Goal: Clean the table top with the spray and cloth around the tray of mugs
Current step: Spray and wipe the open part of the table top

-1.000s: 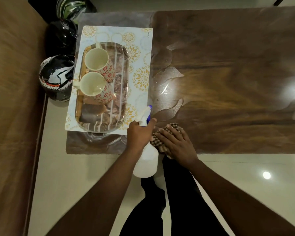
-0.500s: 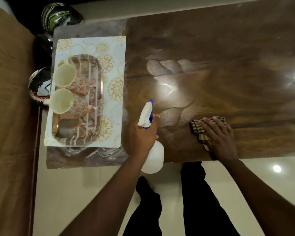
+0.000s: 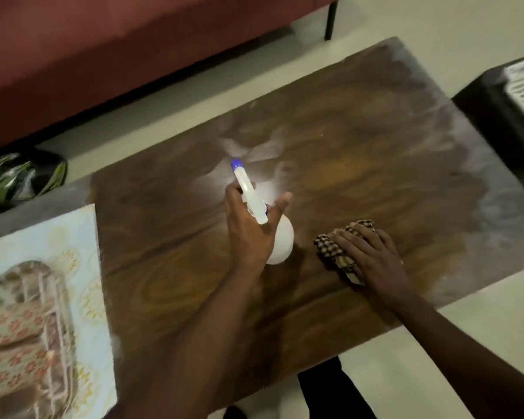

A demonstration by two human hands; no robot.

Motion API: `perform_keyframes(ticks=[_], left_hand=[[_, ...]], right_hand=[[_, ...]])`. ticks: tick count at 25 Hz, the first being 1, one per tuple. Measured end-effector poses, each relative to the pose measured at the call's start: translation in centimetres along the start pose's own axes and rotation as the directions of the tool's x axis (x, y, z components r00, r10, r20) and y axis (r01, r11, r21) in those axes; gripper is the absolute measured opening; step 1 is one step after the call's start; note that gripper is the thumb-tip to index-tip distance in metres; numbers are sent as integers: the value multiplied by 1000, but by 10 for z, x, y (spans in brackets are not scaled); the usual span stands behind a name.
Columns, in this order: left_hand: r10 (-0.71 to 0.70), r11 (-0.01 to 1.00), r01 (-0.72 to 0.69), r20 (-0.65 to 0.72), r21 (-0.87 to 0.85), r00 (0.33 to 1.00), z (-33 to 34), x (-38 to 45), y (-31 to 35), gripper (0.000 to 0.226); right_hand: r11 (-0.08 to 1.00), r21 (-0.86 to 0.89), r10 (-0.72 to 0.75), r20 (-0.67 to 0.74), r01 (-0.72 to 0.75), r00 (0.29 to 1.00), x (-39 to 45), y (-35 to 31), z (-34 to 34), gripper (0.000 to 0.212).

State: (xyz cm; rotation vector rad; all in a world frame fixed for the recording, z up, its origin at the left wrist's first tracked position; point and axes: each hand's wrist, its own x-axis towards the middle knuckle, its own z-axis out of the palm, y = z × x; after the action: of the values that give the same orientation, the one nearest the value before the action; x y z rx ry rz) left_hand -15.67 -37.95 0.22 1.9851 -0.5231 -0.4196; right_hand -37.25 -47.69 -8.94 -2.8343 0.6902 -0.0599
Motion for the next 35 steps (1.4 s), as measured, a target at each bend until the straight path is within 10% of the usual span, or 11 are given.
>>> perform_keyframes(ticks=[11, 26, 35], left_hand=[[196, 972, -166, 189, -163, 962, 167, 43, 133, 90], [248, 969, -228, 331, -97, 911, 277, 47, 92, 103], [176, 984, -178, 312, -24, 934, 217, 18, 65, 112]], right_hand=[[989, -56, 126, -125, -134, 984, -1, 103, -85, 65], [963, -110, 252, 31, -247, 967, -14, 181, -11, 57], [767, 490, 505, -64, -414, 861, 4, 122, -38, 58]])
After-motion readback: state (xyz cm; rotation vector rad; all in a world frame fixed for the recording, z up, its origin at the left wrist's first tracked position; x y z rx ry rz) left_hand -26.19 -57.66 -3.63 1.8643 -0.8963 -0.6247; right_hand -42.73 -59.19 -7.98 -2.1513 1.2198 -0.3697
